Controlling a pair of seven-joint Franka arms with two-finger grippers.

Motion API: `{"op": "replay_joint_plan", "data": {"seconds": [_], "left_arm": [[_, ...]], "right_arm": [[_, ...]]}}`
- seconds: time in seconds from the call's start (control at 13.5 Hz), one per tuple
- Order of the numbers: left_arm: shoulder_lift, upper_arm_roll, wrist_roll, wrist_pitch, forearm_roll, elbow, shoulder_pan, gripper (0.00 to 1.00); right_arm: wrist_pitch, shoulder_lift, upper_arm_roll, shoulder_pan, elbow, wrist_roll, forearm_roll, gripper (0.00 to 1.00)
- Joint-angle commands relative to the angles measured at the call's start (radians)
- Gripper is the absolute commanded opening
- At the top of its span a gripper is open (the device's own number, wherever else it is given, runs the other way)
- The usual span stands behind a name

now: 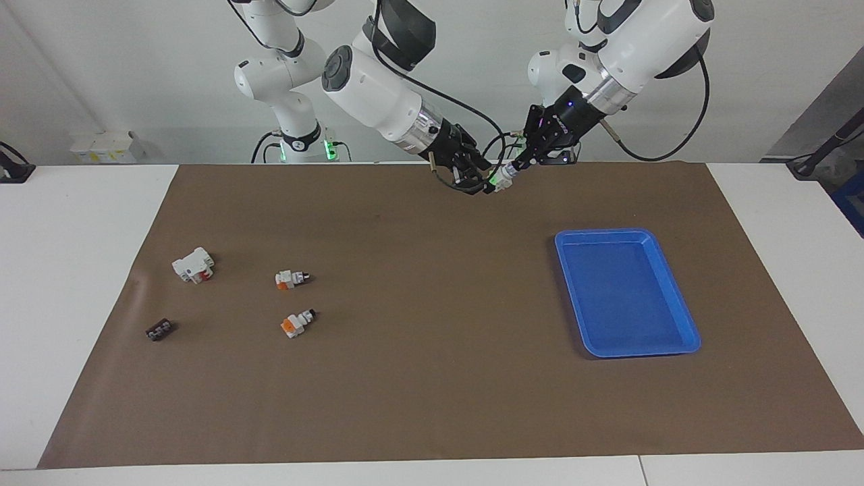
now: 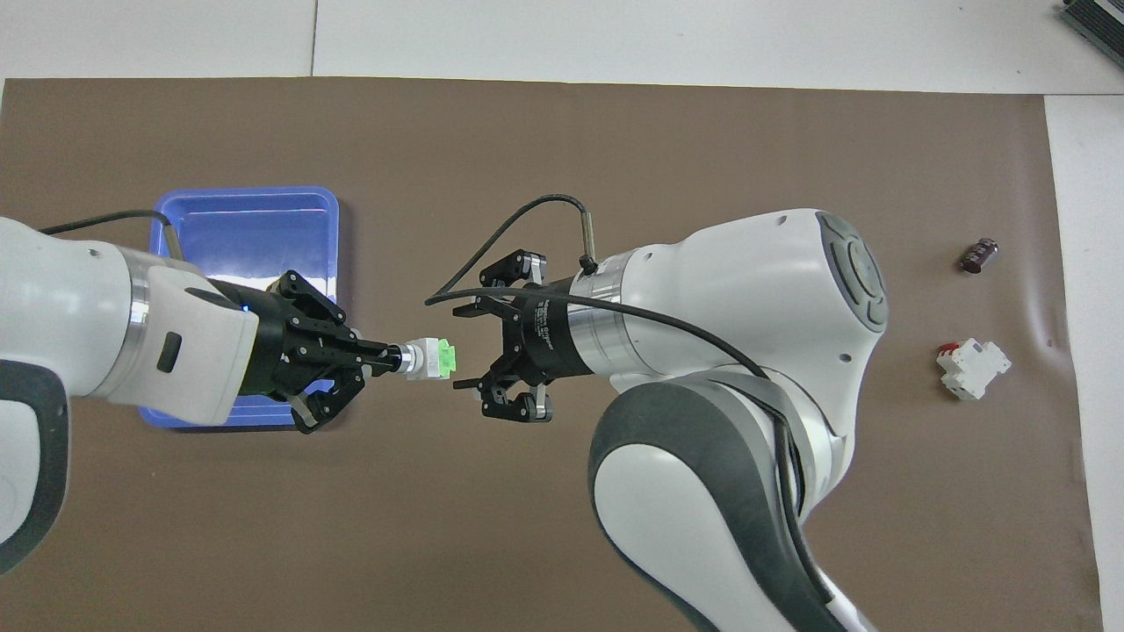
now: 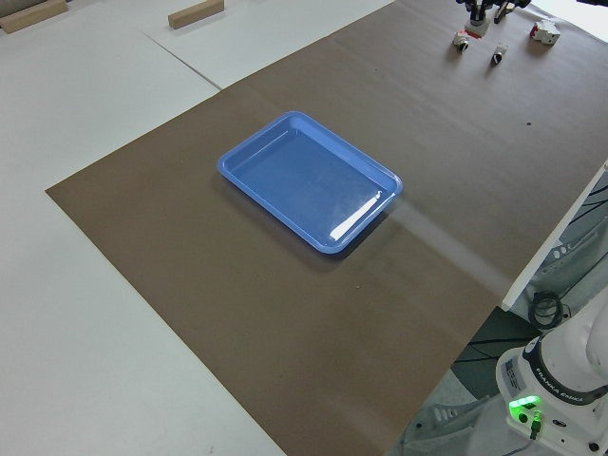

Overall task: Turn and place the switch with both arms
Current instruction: 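Pull the switch with the left gripper while the right gripper opens, withdraws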

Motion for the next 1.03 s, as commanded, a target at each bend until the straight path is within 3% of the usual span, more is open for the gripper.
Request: {"op": "replay_joint_plan", "data": {"seconds": [0.0, 0.15, 0.37, 0.96], "left_arm": [[-0.016, 0.003, 0.02, -0.01, 0.052, -0.019, 0.003, 0.0], [-0.026, 0.003, 0.04, 0.027, 0.148, -0.054, 0.002, 0.0], [-0.057, 0.003, 0.042, 0.071, 0.248, -0.126, 0.005, 0.0], [-0.08, 0.006, 0.026, 0.212, 0.435, -0.327, 0.112, 0.0]], "right_arm": [[-0.07, -0.038, 0.001, -0.028, -0.005, -0.12, -0.088, 0.97], [-0.108, -0.069, 0.001, -0.032, -0.013, -0.228, -0.261, 0.98], [-0.107, -0.083, -0.004, -0.053, -0.015, -0.399, -0.423, 0.98], [-0.281, -0.158, -0.004, -0.301, -0.004, -1.117, -0.767, 0.99]]}}
